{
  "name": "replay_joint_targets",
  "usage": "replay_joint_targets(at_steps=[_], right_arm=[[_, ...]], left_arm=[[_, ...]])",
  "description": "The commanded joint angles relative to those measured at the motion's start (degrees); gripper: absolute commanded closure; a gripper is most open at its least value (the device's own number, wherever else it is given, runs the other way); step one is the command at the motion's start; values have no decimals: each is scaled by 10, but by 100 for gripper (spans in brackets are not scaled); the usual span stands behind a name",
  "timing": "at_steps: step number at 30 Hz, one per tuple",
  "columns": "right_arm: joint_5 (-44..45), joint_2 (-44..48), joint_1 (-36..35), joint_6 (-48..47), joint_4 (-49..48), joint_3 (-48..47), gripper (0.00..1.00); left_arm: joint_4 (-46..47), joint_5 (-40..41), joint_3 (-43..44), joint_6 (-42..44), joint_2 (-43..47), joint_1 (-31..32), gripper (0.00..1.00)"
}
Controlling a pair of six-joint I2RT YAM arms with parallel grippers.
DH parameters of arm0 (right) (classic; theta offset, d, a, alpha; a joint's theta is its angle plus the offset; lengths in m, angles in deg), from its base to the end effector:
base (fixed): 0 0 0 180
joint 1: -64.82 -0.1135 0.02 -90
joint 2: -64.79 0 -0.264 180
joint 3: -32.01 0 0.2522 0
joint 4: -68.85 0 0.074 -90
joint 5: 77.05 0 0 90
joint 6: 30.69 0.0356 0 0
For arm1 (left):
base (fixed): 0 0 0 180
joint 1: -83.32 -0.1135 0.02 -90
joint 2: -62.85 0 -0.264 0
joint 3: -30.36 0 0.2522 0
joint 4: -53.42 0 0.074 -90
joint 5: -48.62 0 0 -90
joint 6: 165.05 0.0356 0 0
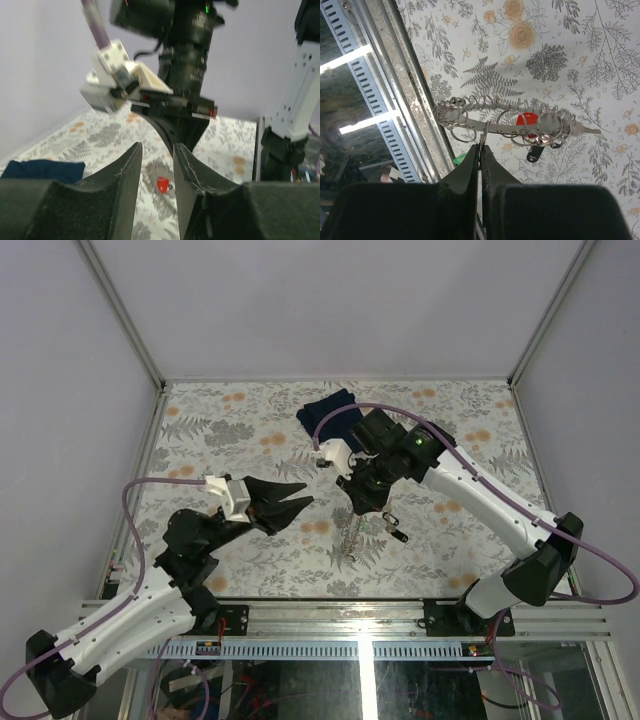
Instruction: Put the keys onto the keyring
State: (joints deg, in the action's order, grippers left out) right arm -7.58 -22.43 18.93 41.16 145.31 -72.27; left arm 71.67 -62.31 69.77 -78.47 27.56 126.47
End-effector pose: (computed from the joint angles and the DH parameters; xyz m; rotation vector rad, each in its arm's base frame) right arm 0.2019 0.2262 0.3588 -1.5094 2.1672 0.6367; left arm 0.1046 -0.1154 0.3250 0.7274 1.0281 -0.9225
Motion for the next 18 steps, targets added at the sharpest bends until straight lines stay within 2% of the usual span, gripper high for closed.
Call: replay_joint_targets(at_steps=[1, 9, 18], right_arm=[[-30, 23, -10, 14, 8, -38, 100], [-121, 51, -11, 2, -25, -22, 100], [-135, 73, -11, -9, -45, -4, 100]], left_arm=[[-53, -64, 26, 52, -29, 4, 68], [-92, -162, 87, 79, -108, 5, 66], [-166, -204, 131, 124, -140, 4, 65]])
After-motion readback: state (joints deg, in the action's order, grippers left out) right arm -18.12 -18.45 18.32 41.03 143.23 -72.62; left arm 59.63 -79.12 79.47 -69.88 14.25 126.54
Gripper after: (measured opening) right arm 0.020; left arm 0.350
